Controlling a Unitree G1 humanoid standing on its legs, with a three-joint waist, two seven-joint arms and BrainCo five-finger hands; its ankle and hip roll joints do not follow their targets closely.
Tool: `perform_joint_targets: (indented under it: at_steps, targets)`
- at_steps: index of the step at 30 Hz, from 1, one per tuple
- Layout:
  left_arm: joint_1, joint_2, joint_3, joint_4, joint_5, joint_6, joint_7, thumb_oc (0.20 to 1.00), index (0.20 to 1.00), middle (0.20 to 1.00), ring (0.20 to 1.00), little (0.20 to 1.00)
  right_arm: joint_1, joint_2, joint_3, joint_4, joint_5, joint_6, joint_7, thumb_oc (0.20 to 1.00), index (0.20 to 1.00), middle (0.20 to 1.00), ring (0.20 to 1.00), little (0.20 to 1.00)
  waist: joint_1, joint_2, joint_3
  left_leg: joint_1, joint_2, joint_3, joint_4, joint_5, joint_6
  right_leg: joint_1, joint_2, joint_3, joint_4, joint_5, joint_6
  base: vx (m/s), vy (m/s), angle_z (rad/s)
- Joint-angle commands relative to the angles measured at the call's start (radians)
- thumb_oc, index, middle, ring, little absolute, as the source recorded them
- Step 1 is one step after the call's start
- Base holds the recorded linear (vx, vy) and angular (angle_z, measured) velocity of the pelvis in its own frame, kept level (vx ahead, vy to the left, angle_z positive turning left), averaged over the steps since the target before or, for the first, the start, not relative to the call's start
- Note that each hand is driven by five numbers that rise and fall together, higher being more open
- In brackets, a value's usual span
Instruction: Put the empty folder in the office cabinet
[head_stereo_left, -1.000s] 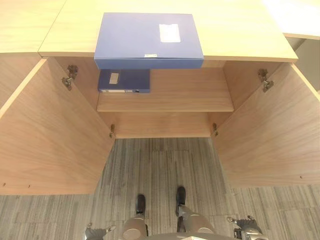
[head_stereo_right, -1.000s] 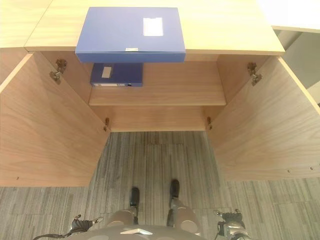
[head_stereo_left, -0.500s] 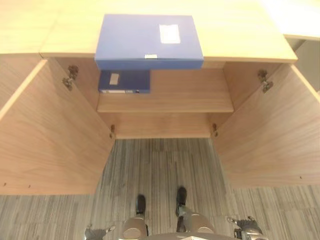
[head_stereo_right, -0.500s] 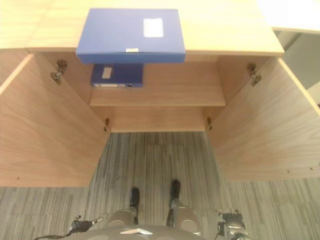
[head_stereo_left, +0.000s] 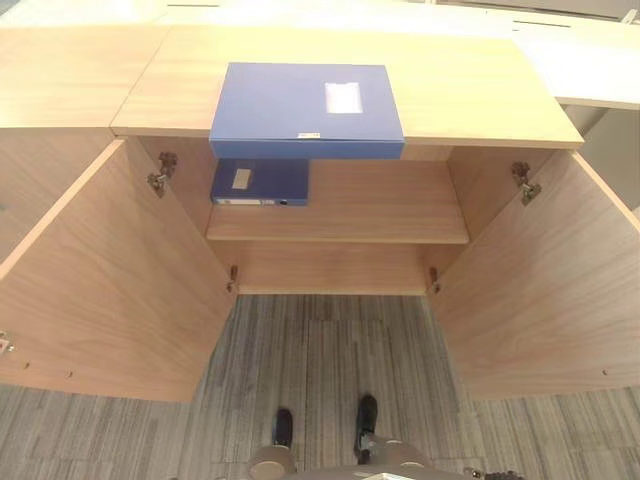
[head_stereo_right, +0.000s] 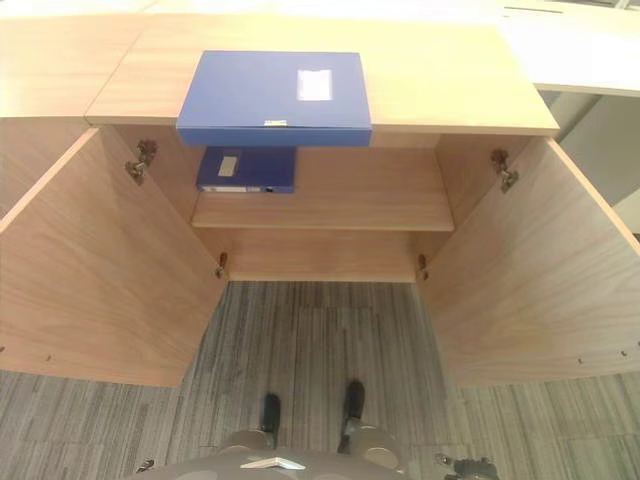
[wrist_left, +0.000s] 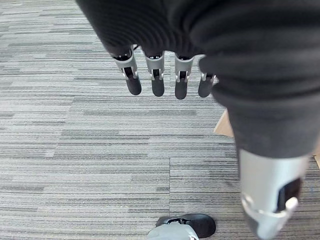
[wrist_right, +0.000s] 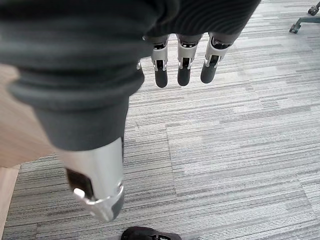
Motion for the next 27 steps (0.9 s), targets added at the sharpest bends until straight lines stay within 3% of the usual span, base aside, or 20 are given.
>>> perform_joint_targets:
  at_steps: [1, 2, 6, 10, 11, 14, 16, 20, 25, 27]
  targets:
    - [-0.027, 0.042, 0.027, -0.026, -0.064, -0.032, 0.034, 1.000, 1.000, 1.000, 1.000, 1.000, -0.024, -0.027, 0.015, 0.008, 0.034, -0.013, -0.020, 1.000, 1.000, 1.000, 1.000, 1.000, 0.012, -0.016, 0.034, -0.085, 0.024, 0.038, -0.006, -0.038, -0.021, 0.007, -0.037, -0.054, -0.001, -0.100, 0.096, 0.00, 0.000, 0.00]
    - [-0.028, 0.042, 0.027, -0.026, -0.064, -0.032, 0.034, 1.000, 1.000, 1.000, 1.000, 1.000, -0.025, -0.027, 0.015, 0.008, 0.034, -0.013, -0.020, 1.000, 1.000, 1.000, 1.000, 1.000, 0.011, -0.016, 0.034, -0.085, 0.024, 0.037, -0.006, -0.038, -0.021, 0.007, -0.037, -0.054, -0.001, -0.100, 0.096, -0.05, -0.015, 0.04]
    - [-0.063, 0.092, -0.018, -0.321, -0.066, -0.082, 0.097, 1.000, 1.000, 1.000, 1.000, 1.000, -0.032, -0.024, 0.025, -0.013, 0.045, -0.025, -0.045, 1.000, 1.000, 1.000, 1.000, 1.000, 0.009, -0.019, 0.062, -0.119, 0.032, 0.036, -0.006, -0.025, -0.028, -0.017, -0.034, -0.059, -0.001, -0.093, 0.095, -0.04, -0.019, 0.10]
    - [-0.097, 0.142, -0.026, -0.532, -0.014, -0.087, 0.146, 1.000, 1.000, 1.000, 1.000, 1.000, -0.036, -0.018, 0.024, -0.029, 0.054, -0.027, -0.056, 1.000, 1.000, 1.000, 1.000, 1.000, 0.002, -0.027, 0.067, -0.142, 0.035, 0.036, -0.006, -0.014, -0.031, -0.033, -0.036, -0.064, -0.001, -0.085, 0.095, -0.02, -0.024, 0.12]
    - [-0.131, 0.176, -0.025, -0.657, 0.034, -0.085, 0.171, 1.000, 1.000, 1.000, 1.000, 1.000, -0.035, -0.016, 0.027, -0.043, 0.057, -0.028, -0.057, 1.000, 1.000, 1.000, 1.000, 1.000, -0.002, -0.031, 0.072, -0.144, 0.040, 0.040, -0.006, -0.018, -0.036, -0.035, -0.034, -0.065, -0.001, -0.086, 0.096, 0.00, 0.000, 0.00]
    - [-0.187, 0.240, -0.026, -0.807, 0.146, -0.084, 0.212, 1.000, 1.000, 1.000, 1.000, 1.000, -0.026, -0.017, 0.031, -0.041, 0.049, -0.025, -0.057, 1.000, 1.000, 1.000, 1.000, 1.000, -0.012, -0.035, 0.067, -0.150, 0.046, 0.043, -0.006, -0.020, -0.039, -0.040, -0.034, -0.066, -0.001, -0.086, 0.097, 0.01, -0.019, -0.02]
    - [-0.209, 0.262, -0.026, -0.846, 0.180, -0.086, 0.227, 1.000, 1.000, 1.000, 1.000, 1.000, -0.025, -0.017, 0.031, -0.041, 0.045, -0.025, -0.055, 1.000, 1.000, 1.000, 1.000, 1.000, -0.015, -0.038, 0.064, -0.155, 0.046, 0.043, -0.006, -0.016, -0.039, -0.045, -0.035, -0.066, -0.001, -0.084, 0.097, 0.00, 0.000, 0.00]
    - [-0.304, 0.346, -0.024, -0.962, 0.381, -0.073, 0.326, 1.000, 1.000, 1.000, 1.000, 1.000, -0.016, -0.021, 0.044, -0.043, 0.032, -0.034, -0.057, 1.000, 1.000, 1.000, 1.000, 1.000, -0.033, -0.042, 0.053, -0.153, 0.053, 0.058, -0.006, -0.029, -0.045, -0.051, -0.032, -0.056, -0.001, -0.088, 0.102, 0.04, -0.009, -0.09]
    - [-0.391, 0.441, -0.026, -1.033, 0.619, -0.018, 0.432, 1.000, 1.000, 1.000, 1.000, 1.000, -0.016, -0.023, 0.054, -0.038, 0.026, -0.043, -0.069, 1.000, 1.000, 1.000, 1.000, 1.000, -0.047, -0.041, 0.039, -0.153, 0.058, 0.069, -0.006, -0.037, -0.049, -0.060, -0.031, -0.048, -0.001, -0.090, 0.105, 0.02, -0.002, -0.06]
    - [-0.408, 0.456, -0.026, -1.038, 0.654, -0.003, 0.449, 1.000, 1.000, 1.000, 1.000, 1.000, -0.018, -0.023, 0.056, -0.037, 0.026, -0.044, -0.071, 1.000, 1.000, 1.000, 1.000, 1.000, -0.050, -0.042, 0.037, -0.159, 0.057, 0.071, -0.006, -0.031, -0.047, -0.068, -0.032, -0.047, -0.001, -0.085, 0.104, 0.00, 0.000, -0.05]
